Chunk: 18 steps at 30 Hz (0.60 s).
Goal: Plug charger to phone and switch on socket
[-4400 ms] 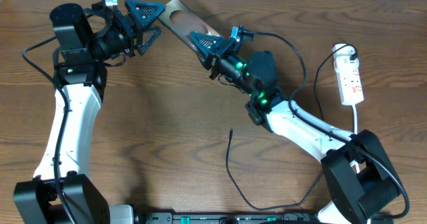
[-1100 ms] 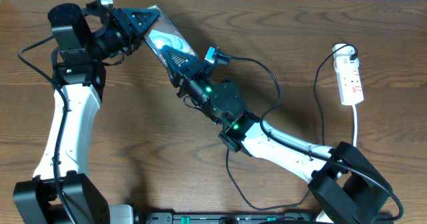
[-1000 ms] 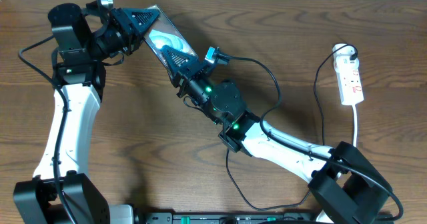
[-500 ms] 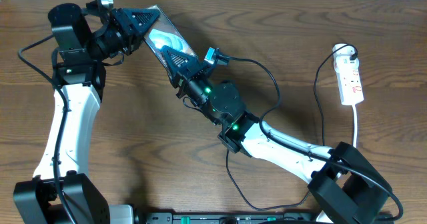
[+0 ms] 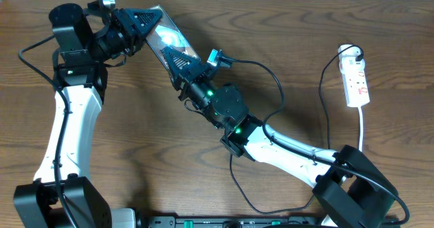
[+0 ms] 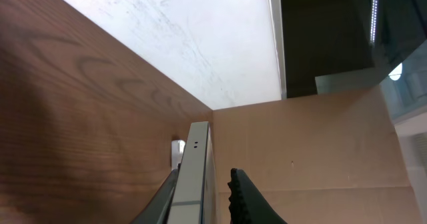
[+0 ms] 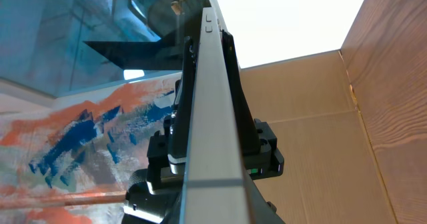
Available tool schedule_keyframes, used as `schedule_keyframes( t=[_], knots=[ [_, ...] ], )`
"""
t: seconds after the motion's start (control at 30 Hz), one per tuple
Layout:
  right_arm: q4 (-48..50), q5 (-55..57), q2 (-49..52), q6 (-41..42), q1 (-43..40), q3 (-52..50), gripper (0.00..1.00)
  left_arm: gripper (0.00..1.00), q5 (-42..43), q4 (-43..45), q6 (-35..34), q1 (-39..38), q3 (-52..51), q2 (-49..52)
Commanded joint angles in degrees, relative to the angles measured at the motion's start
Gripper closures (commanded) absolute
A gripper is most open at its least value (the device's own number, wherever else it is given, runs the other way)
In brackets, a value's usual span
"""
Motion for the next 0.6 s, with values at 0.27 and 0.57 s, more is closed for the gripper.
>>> schedule_keyframes(
  t=[0.27,0.57],
  knots=[
    [-0.2,-4.3,-0.4,-1.5,2.5,0.9,0.98,0.81,1.6,0.7,2.1,-0.6,-0.2,-0.6],
    [-0.2,-4.3,-0.4,-1.5,2.5,0.9,0.98,0.93,1.6,0.8,2.1,-0.6,-0.2,-0.6]
  ],
)
